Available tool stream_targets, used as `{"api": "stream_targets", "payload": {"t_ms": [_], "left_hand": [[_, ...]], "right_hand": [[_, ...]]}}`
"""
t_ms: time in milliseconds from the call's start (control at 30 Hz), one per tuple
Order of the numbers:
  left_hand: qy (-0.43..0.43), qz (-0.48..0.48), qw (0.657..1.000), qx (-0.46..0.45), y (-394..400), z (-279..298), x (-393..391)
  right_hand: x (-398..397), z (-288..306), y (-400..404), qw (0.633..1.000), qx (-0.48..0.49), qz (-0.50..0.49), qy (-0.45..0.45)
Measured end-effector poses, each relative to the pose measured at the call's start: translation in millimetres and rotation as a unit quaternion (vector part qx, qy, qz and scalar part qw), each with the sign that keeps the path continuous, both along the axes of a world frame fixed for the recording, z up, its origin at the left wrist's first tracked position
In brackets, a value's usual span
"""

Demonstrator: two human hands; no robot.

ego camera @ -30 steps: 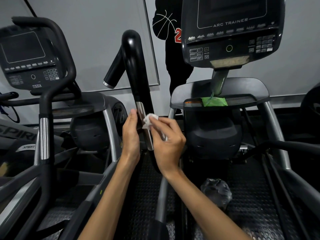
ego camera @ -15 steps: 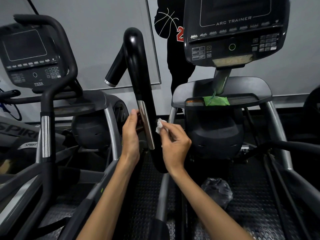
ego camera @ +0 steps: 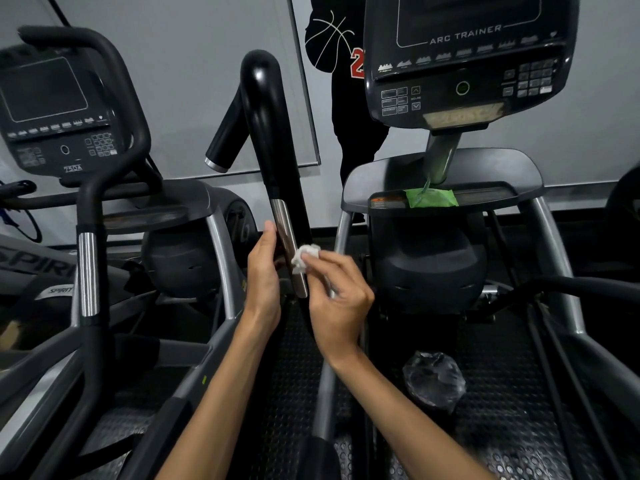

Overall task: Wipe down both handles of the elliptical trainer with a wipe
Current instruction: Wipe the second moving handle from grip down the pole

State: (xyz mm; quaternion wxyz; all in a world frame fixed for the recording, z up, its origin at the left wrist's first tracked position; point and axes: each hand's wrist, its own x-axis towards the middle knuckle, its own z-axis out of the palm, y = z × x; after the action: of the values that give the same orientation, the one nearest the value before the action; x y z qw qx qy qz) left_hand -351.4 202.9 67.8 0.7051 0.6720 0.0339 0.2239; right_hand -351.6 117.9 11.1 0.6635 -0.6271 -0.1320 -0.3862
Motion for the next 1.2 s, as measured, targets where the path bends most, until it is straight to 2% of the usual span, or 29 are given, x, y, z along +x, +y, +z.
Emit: {"api": "stream_targets", "payload": {"t_ms": [167, 267, 400, 567, 667, 800, 967, 1067, 1200], "left_hand": [[-0.001, 0.012, 1.000, 0.023, 0.3, 0.0, -2.2], [0.000, 0.010, 1.000, 0.024, 2.0, -2.3, -1.3], [-0.007, -0.001, 1.000, 0.023, 9.2, -4.5, -2.2], [-0.003, -0.010, 0.999, 0.034, 10.4, -11.9, -5.1], [0.004, -0.007, 0.999, 0.036, 11.0, -17.5, -5.9], [0.007, 0.002, 1.000, 0.029, 16.8, -28.3, -6.7], [0.019, 0.007, 1.000, 0.011, 15.2, -35.0, -7.9], [0.015, 0.009, 1.000, -0.007, 15.6, -34.0, -8.1], [0.009, 0.005, 1.000, -0.015, 13.9, -32.6, -11.1]], "right_hand": [[7.6, -5.3, -4.1, 0.999, 0.028, -0.008, 0.042], [3.4, 4.8, 0.5, 1.000, 0.013, -0.015, 0.022], [-5.4, -19.8, -6.8, 1.000, -0.028, 0.005, 0.005], [10.5, -2.2, -8.1, 0.999, 0.022, -0.009, 0.045], [2.0, -3.9, -3.6, 1.000, -0.014, 0.011, 0.018], [-1.7, -27.3, -15.1, 0.998, -0.055, -0.002, 0.023], [2.2, -7.7, -7.0, 0.999, -0.017, 0.021, 0.031], [-9.6, -21.3, -6.6, 0.998, -0.051, 0.019, 0.020], [0.3, -28.0, -13.1, 0.999, -0.012, 0.020, 0.046]]}}
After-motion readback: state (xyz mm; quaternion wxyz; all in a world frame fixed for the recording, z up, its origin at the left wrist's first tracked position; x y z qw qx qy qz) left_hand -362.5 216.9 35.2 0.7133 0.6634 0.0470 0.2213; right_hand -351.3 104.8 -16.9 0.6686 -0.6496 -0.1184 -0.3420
